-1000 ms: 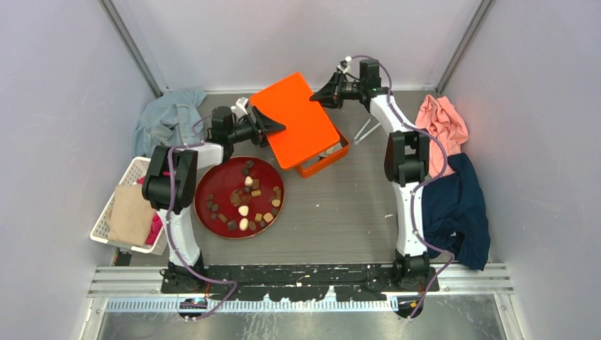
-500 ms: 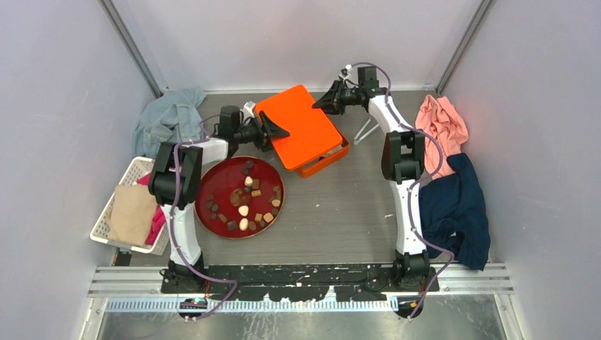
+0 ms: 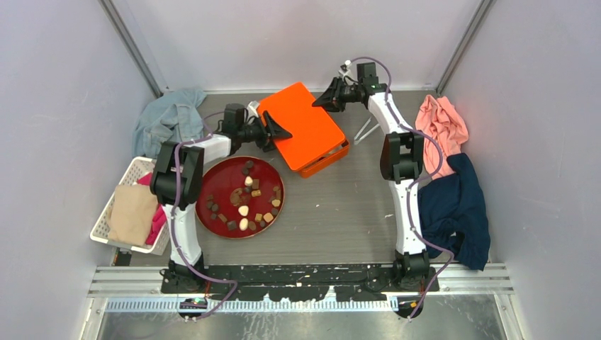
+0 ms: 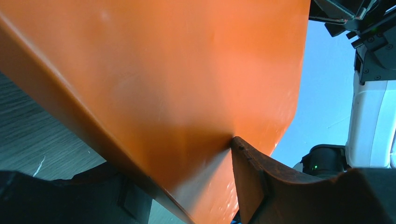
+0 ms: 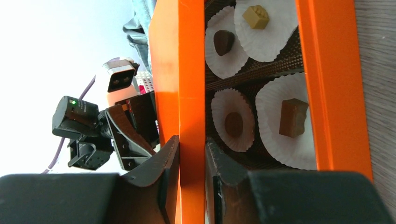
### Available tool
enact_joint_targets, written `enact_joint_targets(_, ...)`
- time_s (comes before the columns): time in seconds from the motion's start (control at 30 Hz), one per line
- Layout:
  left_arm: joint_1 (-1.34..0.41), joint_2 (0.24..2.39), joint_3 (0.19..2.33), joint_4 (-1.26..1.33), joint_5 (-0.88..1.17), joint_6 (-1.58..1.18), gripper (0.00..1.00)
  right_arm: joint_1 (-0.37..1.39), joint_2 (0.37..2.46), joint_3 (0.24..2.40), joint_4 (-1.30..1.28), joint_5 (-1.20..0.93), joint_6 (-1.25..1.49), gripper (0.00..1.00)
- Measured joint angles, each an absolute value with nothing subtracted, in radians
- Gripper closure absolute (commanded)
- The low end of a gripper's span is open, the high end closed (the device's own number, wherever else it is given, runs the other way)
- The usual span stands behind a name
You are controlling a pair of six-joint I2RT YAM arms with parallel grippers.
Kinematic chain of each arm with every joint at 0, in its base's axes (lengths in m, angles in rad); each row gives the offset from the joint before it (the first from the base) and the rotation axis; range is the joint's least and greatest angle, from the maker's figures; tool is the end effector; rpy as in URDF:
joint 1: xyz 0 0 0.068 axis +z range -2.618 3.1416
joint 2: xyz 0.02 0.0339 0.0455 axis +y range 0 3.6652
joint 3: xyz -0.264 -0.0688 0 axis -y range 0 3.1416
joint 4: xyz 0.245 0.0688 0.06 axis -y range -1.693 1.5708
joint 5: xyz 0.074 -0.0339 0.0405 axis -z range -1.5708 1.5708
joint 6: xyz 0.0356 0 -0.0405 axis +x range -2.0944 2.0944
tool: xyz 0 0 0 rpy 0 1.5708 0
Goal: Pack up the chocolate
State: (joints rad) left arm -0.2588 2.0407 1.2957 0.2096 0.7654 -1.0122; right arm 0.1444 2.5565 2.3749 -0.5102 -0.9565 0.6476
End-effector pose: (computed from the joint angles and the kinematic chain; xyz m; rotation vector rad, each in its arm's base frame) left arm 0.4249 -0.1380 0.1760 -0.3529 2.3142 -1.5106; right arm 0.5546 0.1100 0.2138 0.0292 2.3266 1.4912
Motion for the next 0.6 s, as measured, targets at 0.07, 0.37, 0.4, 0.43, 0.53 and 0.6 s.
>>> enact_joint_targets(0.07, -0.261, 2.043, 1.296, 0.204, 0.761, -1.011, 0.42, 0.146, 2.56, 2.375, -0.518, -0.948, 0.636, 0.71)
enact_joint_targets(0.37, -0.279, 2.064, 1.323, 0.189, 0.76, -1.012, 0.41, 0.142, 2.577, 2.375, -0.536, -0.916, 0.621, 0.71)
enact_joint_targets(0.4, -0.282, 2.067, 1.329, 0.184, 0.76, -1.011, 0.4, 0.14, 2.577, 2.375, -0.535, -0.913, 0.622, 0.71)
enact_joint_targets(0.43, -0.284, 2.071, 1.334, 0.179, 0.76, -1.01, 0.4, 0.139, 2.577, 2.375, -0.535, -0.911, 0.622, 0.71)
enact_joint_targets(0.53, -0.289, 2.077, 1.349, 0.163, 0.759, -1.005, 0.4, 0.136, 2.577, 2.375, -0.532, -0.903, 0.622, 0.71)
enact_joint_targets(0.6, -0.29, 2.078, 1.356, 0.152, 0.759, -0.998, 0.39, 0.136, 2.577, 2.375, -0.532, -0.897, 0.621, 0.72)
